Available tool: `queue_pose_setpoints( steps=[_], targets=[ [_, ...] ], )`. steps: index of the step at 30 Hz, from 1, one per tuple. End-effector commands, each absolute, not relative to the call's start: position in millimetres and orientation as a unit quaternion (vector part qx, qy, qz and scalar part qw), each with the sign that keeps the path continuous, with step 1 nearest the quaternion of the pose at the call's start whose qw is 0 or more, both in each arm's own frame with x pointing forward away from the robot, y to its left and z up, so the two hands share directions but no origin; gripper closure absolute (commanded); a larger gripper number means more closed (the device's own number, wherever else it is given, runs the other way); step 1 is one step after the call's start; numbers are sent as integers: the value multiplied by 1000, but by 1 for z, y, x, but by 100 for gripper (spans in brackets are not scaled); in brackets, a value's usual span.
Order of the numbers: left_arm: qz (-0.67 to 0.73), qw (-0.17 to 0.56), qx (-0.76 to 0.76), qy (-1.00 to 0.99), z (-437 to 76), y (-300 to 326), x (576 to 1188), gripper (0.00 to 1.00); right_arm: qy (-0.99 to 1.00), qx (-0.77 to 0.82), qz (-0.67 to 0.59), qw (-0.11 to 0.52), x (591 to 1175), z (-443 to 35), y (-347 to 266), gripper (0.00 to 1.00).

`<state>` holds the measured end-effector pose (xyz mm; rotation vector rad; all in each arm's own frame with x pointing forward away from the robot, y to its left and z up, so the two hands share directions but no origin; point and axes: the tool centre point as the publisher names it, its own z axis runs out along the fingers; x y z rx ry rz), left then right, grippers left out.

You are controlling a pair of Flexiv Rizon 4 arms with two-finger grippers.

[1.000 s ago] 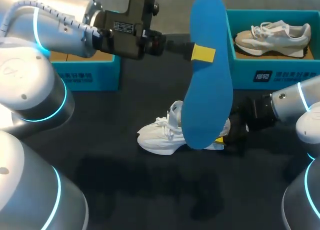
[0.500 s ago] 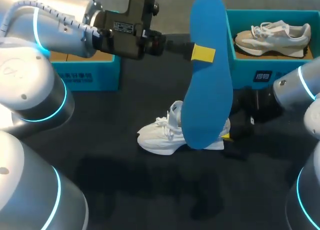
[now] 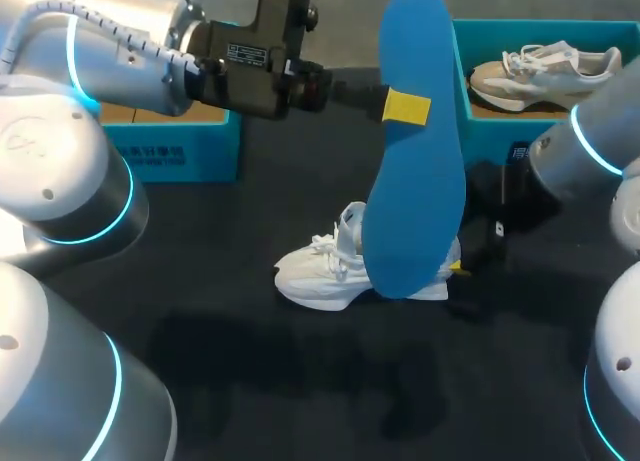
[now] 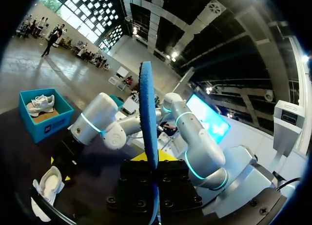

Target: Take the shoe out of the shoebox, open the shoe tongue, remove and reinsert the insole, then place the shoe into the shoebox

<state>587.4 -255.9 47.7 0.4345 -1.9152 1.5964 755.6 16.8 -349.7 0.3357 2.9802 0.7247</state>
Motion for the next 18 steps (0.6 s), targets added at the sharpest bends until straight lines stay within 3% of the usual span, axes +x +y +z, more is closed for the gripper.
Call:
queue_pose_setpoints(
  steps=[1,18],
  targets=[
    [602,300,164,-721,47,-256,587,100,991,112,78,9,755,-343,21,0],
    [602,300,164,-721,47,-256,587,100,994,108,4,15,750,-330,24,0]
  ],
)
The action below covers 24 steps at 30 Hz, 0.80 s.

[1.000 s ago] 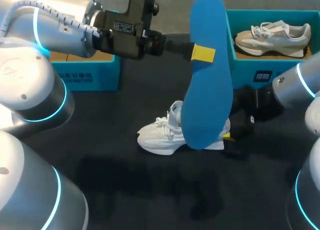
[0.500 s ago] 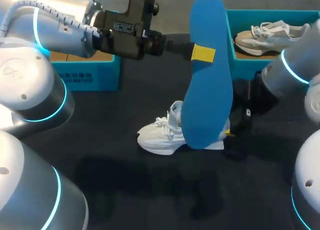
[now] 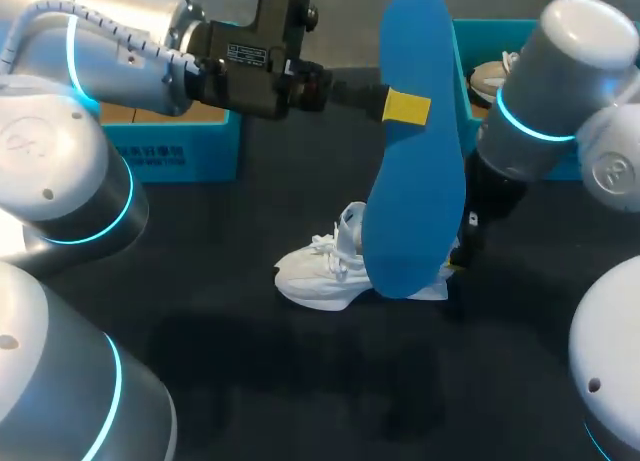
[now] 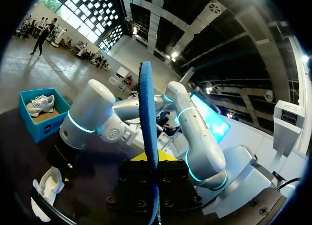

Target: Take the shoe out of the shoebox, open the shoe tongue, remove and reinsert the insole, then place the shoe into the shoebox

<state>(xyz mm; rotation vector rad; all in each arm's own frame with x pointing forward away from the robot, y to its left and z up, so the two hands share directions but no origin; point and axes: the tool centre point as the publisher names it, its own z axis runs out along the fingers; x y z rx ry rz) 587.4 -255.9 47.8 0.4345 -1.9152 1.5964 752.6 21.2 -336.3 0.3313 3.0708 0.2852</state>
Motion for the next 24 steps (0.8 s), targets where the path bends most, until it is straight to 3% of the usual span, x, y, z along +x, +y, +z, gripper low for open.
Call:
queue_pose_setpoints(
  steps=[1,24],
  targets=[
    [602,300,164,-721,47,-256,587,100,994,107,5,17,750,-330,24,0],
    [602,300,164,-721,47,-256,587,100,995,97,19,29,747,-321,27,0]
  ],
)
